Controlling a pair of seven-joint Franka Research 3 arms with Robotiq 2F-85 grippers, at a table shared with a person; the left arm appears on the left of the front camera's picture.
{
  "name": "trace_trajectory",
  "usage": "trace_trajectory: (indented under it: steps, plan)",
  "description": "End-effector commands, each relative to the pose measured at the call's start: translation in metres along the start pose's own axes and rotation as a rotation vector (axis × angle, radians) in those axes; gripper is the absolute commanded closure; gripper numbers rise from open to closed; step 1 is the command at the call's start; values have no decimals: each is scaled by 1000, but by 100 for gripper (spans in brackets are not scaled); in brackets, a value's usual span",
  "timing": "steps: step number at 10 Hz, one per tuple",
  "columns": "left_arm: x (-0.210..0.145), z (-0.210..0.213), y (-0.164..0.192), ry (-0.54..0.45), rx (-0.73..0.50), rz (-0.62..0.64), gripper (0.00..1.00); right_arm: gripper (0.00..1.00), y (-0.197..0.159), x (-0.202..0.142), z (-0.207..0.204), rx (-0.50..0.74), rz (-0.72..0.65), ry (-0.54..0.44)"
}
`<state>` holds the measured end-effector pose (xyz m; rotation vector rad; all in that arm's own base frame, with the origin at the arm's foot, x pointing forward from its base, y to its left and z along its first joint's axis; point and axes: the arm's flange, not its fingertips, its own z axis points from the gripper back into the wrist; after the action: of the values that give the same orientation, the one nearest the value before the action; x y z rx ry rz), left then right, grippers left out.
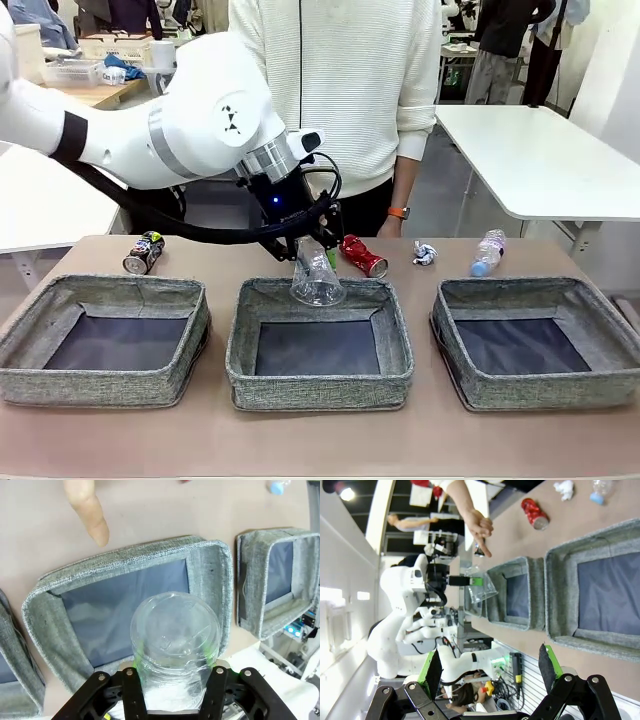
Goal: Sort the waste into the appropriate baskets.
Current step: Place the picked waste into the Fabric basket indicated by the person.
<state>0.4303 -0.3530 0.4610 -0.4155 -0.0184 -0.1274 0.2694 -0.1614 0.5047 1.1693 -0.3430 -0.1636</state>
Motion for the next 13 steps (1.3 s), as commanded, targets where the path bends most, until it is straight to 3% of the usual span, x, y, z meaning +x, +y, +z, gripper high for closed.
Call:
trace_trajectory:
  steps: [1,2,8,11,13]
  plan:
    - [0,7,2,13,19,-10,5,0,0,-1,-2,23,24,-8]
    - [-1,8,0,-2,32,-15,0,0,0,-1,-2,23,24,-8]
    - [-7,21,1,9,-5,-39,0,0,0,-1,-2,23,24,-8]
    - [-6,98,42,141,-89,-211,0,0,0,-1,-2,23,24,-8]
    - [-8,172,92,253,-258,-401,0,0,0,-1,-2,23,24,-8]
